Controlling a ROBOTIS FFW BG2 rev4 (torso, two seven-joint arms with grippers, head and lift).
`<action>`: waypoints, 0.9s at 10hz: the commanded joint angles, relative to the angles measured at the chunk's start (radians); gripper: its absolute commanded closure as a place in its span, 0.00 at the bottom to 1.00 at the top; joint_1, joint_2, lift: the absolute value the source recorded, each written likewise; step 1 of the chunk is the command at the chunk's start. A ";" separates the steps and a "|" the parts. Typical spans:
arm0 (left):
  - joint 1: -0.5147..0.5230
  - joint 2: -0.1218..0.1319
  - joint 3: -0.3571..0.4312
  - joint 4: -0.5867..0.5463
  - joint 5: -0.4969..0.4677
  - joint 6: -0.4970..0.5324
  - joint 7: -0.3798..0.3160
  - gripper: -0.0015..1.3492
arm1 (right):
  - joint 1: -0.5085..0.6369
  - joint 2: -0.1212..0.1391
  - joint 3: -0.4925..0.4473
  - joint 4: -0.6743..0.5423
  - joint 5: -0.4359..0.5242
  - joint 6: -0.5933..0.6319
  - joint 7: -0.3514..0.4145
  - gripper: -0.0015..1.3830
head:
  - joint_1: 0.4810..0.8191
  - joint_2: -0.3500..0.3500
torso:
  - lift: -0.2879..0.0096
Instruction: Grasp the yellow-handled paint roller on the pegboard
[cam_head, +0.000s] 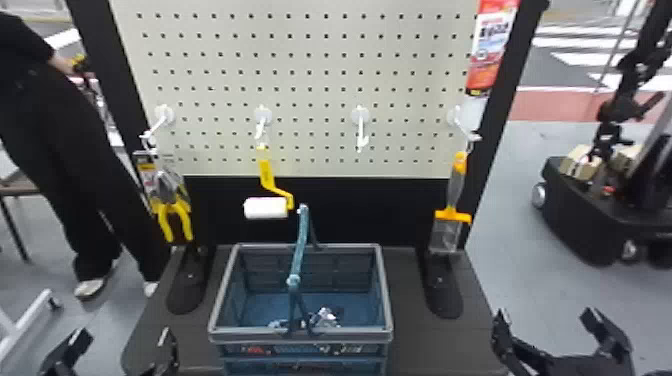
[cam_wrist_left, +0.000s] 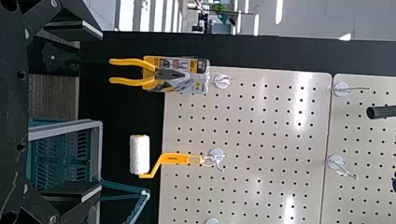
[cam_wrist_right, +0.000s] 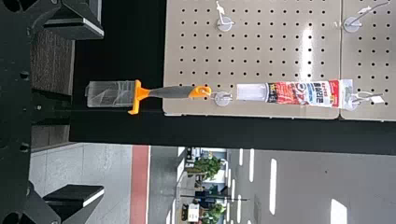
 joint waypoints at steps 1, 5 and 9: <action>0.002 0.000 0.000 0.000 0.000 0.002 0.000 0.12 | 0.000 -0.001 0.000 -0.002 -0.002 0.000 0.000 0.09 | 0.20 0.50 | 0.63; -0.002 0.000 0.000 0.002 0.006 0.012 -0.001 0.12 | 0.002 -0.001 0.000 -0.007 0.000 0.003 0.000 0.09 | 0.20 0.50 | 0.63; -0.118 0.002 0.043 0.105 0.025 0.031 -0.106 0.12 | 0.002 -0.001 0.000 -0.017 -0.006 0.009 0.002 0.09 | 0.20 0.50 | 0.63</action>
